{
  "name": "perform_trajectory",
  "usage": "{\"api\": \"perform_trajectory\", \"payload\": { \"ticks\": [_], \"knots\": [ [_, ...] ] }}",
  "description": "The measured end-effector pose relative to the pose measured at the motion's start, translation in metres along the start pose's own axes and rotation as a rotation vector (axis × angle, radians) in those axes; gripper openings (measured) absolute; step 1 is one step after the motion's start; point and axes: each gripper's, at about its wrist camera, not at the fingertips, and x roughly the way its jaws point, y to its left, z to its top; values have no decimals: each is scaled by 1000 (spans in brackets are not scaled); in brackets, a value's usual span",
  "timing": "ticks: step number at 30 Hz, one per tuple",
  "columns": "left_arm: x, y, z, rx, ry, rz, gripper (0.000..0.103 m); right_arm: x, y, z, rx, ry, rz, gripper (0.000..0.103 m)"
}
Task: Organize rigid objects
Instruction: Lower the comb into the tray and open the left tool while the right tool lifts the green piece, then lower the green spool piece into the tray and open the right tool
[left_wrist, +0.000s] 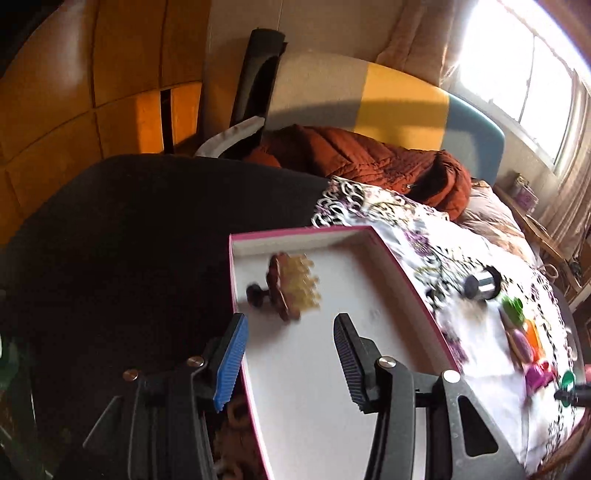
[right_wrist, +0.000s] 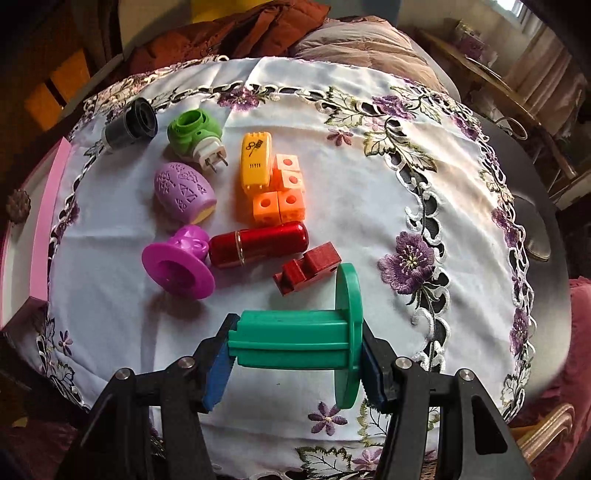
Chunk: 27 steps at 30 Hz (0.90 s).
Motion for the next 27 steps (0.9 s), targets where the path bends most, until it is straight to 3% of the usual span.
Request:
{"api": "perform_trajectory", "payload": {
  "ticks": [4, 9, 17, 27],
  "knots": [
    [-16, -5, -17, -11, 17, -5, 49, -13, 1, -1, -1, -60, -21, 60],
    [-29, -12, -27, 8, 16, 8, 49, -24, 33, 3, -24, -132, 29, 60],
    [-40, -2, -29, -33, 1, 5, 49, -28, 156, 27, -203, -258, 199, 60],
    [-39, 16, -38, -63, 27, 20, 49, -19, 278, 37, -340, -248, 378, 60]
  ]
}}
